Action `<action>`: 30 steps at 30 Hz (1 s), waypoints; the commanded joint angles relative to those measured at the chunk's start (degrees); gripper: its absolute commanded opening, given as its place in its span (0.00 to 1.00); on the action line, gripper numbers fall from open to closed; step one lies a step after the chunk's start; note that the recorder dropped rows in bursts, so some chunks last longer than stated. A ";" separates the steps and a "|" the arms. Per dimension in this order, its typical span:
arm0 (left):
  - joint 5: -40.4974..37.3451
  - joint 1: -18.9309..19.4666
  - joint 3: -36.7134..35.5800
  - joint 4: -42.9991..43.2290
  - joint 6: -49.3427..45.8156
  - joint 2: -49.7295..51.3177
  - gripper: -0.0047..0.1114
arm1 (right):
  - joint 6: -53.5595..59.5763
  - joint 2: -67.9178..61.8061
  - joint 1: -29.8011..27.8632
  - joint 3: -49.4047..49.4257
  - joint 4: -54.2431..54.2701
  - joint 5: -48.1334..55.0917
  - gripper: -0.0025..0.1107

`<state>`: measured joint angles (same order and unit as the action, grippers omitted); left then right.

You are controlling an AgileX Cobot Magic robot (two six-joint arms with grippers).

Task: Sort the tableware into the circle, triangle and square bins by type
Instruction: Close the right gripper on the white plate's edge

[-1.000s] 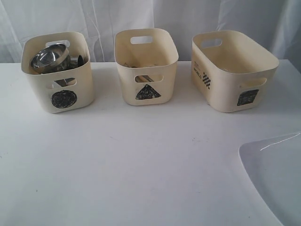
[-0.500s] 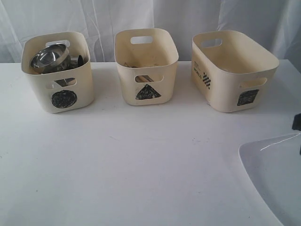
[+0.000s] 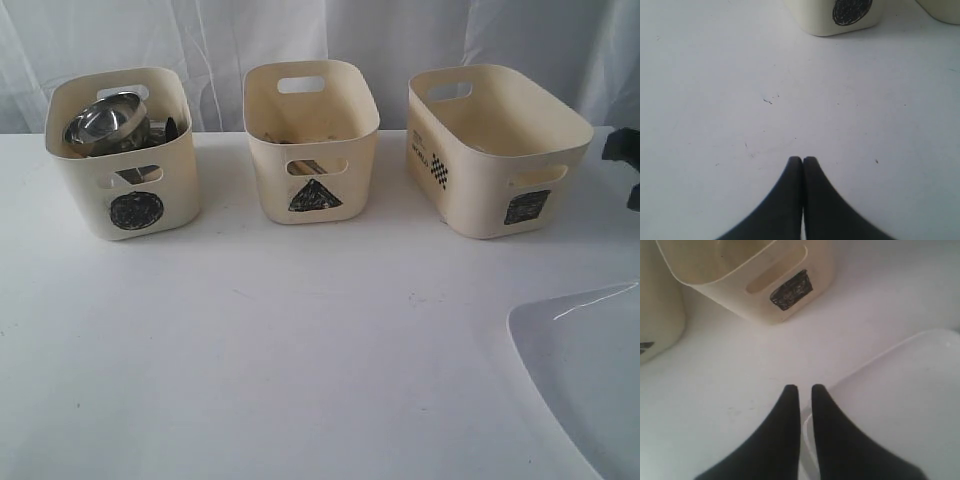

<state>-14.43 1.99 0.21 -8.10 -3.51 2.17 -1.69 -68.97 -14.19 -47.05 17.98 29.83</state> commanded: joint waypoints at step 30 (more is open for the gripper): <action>-0.15 0.19 -0.21 -0.82 0.02 0.08 0.04 | 18.45 -22.56 -43.51 -5.38 -10.58 40.13 0.37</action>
<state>-14.43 1.99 0.21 -8.10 -3.51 2.17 13.42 -90.62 -57.25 -53.65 6.82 69.87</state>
